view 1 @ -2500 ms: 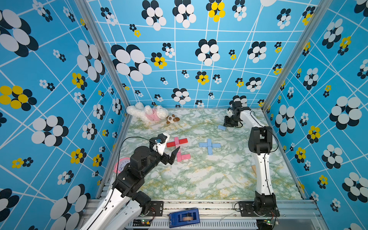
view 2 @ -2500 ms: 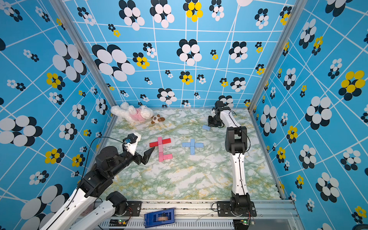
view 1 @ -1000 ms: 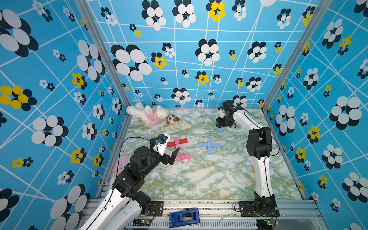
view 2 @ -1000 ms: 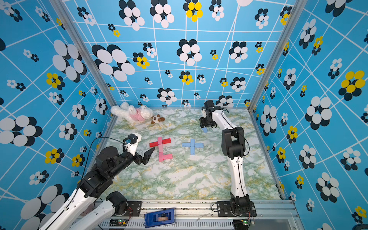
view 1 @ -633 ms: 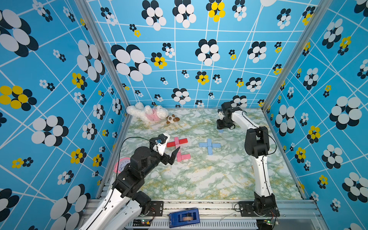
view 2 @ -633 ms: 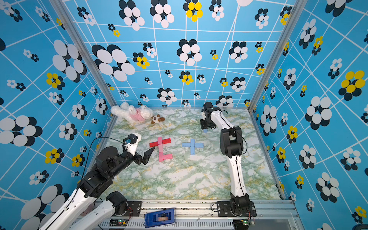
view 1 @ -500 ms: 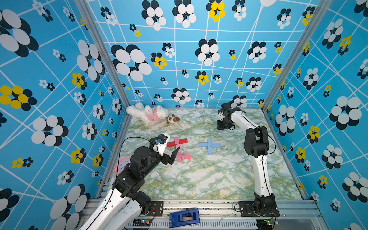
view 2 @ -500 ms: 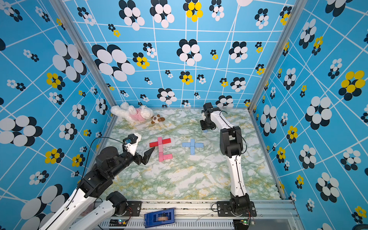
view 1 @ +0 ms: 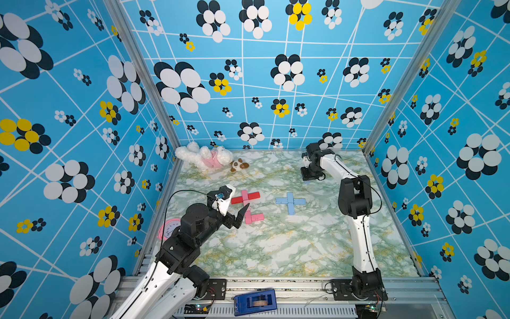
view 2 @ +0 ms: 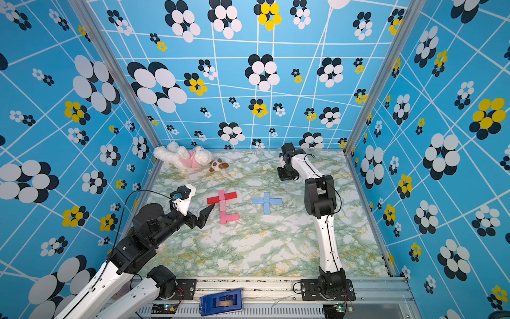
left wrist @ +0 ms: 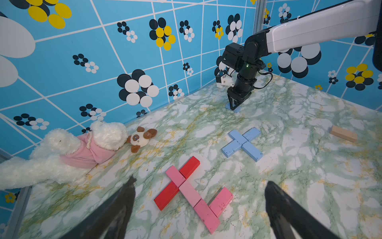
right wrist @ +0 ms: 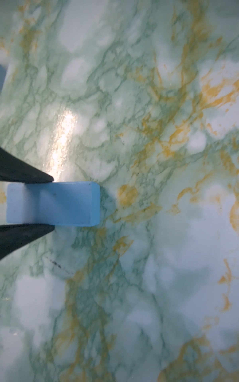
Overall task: Assemble the letter t with building blocks
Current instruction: Pick up the building block from the center of the board.
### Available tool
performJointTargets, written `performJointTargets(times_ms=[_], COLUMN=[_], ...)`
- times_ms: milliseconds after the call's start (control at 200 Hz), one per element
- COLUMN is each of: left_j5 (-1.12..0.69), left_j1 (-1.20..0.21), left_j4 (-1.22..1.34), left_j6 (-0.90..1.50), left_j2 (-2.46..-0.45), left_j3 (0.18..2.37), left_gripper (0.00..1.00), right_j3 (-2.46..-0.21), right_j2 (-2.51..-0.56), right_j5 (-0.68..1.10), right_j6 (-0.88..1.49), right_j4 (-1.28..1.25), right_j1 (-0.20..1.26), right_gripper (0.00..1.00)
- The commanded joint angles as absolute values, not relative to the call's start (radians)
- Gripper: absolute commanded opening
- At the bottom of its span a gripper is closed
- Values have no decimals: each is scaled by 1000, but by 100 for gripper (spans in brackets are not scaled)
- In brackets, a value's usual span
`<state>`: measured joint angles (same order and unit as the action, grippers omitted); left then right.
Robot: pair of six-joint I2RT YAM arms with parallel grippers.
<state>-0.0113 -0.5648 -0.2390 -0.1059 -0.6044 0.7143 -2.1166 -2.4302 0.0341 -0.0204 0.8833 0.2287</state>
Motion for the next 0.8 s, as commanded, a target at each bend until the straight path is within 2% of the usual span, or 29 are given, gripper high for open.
performJointTargets(times_ms=[0,310,795], left_j5=[-3,-22,-148], left_j1=[-571,-574,-578], left_j4=[-239,-239,-219], left_j6=[-121,-115,-59], left_j2=[-597,-607,-702], left_j3=[713,716,802], left_gripper=[99,99,99], right_j3=[-2107,-1793,-1118], right_j2=[-2409,-2182,-1608], right_j5=[18,15,18], right_j6=[-7,96,335], right_j4=[896,726,537], right_j1=[234,235,274], right_gripper=[26,19,17])
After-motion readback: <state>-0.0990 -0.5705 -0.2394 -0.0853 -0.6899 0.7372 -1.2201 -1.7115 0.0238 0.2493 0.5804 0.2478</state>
